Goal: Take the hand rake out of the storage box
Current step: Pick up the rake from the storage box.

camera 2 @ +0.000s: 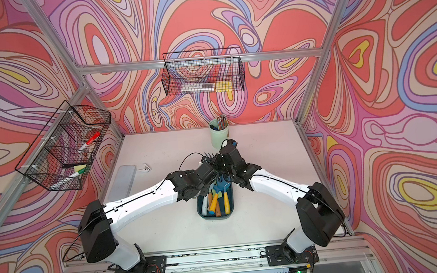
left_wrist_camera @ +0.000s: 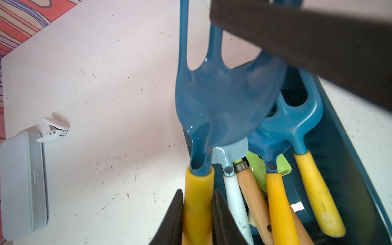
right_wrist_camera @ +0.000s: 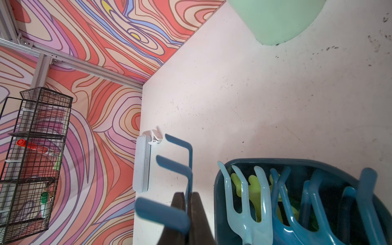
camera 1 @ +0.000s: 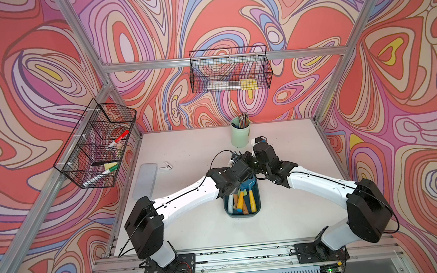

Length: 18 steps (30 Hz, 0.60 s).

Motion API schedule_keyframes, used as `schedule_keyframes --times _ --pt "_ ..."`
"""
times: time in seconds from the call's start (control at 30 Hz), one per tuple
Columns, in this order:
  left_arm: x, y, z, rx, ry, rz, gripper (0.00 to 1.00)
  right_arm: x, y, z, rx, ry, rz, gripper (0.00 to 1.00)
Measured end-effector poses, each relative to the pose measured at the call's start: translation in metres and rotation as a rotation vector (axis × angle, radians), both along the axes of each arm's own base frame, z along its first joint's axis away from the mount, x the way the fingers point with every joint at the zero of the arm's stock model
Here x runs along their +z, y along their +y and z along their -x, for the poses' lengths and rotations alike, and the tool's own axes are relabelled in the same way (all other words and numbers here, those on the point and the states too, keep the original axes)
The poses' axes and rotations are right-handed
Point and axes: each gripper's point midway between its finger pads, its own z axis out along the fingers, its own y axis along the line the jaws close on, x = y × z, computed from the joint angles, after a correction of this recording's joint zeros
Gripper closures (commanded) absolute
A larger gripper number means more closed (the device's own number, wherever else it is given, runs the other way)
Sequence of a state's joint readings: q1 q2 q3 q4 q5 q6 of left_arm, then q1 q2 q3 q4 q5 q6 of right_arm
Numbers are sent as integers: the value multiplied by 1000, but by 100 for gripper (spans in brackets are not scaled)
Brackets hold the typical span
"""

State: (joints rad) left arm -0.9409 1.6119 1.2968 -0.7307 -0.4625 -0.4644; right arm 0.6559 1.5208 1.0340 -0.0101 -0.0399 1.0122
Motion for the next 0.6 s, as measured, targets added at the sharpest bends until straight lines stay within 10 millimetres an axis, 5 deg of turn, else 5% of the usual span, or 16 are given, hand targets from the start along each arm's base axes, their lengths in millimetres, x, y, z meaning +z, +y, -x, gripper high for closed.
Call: schedule_keyframes --times 0.17,0.43,0.6 --pt "-2 -5 9 -51 52 42 17 -5 -2 1 -3 0 10 100" --pt "17 2 26 -124 175 304 21 2 -8 1 43 -65 -21 100" --pt "24 15 25 -126 241 450 24 11 -33 -9 66 -119 -88 100"
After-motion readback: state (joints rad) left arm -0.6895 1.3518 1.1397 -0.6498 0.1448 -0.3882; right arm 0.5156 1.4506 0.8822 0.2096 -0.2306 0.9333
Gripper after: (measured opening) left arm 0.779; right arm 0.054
